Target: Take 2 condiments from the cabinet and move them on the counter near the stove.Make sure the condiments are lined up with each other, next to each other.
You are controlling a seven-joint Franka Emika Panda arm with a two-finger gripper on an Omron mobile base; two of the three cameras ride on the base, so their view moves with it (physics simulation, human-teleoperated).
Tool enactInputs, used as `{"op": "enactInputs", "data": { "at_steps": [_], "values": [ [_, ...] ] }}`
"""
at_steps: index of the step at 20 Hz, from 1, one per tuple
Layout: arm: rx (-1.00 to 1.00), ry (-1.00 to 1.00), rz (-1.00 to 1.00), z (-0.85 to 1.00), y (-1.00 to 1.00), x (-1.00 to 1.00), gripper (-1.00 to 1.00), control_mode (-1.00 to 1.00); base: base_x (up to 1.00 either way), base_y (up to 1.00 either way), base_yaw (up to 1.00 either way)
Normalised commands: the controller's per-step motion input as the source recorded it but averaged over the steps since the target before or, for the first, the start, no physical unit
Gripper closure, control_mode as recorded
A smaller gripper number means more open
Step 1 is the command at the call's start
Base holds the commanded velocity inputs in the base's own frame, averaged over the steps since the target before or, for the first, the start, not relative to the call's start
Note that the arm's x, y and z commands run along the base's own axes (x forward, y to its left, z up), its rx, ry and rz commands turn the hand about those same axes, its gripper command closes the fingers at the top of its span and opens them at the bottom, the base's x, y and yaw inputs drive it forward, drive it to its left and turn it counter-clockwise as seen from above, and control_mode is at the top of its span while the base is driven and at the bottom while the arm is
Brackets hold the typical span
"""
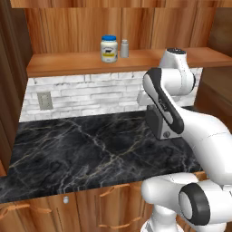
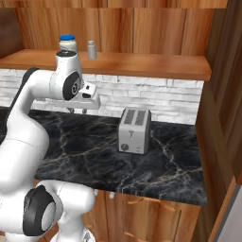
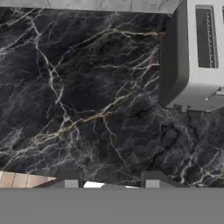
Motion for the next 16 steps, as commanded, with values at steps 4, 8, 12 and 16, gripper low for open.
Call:
{"op": "enactInputs", "data": {
  "at_steps": [4, 8, 12, 16],
  "values": [
    [0.00, -0.22, 0.02, -0.02, 0.00, -0.55, -1.00, -1.00, 0.00, 0.00, 0.00],
    [0.00, -0.51, 0.00, 0.66, 0.12, -0.44, -1.00, -1.00, 0.00, 0.00, 0.00],
    [0.05, -0.44, 0.03, 0.86, 0.48, 0.04, -1.00, -1.00, 0.00, 0.00, 0.00],
    [0.09, -0.38, 0.11, 0.53, 0.47, 0.06, -1.00, -1.00, 0.00, 0.00, 0.00]
  ]
}}
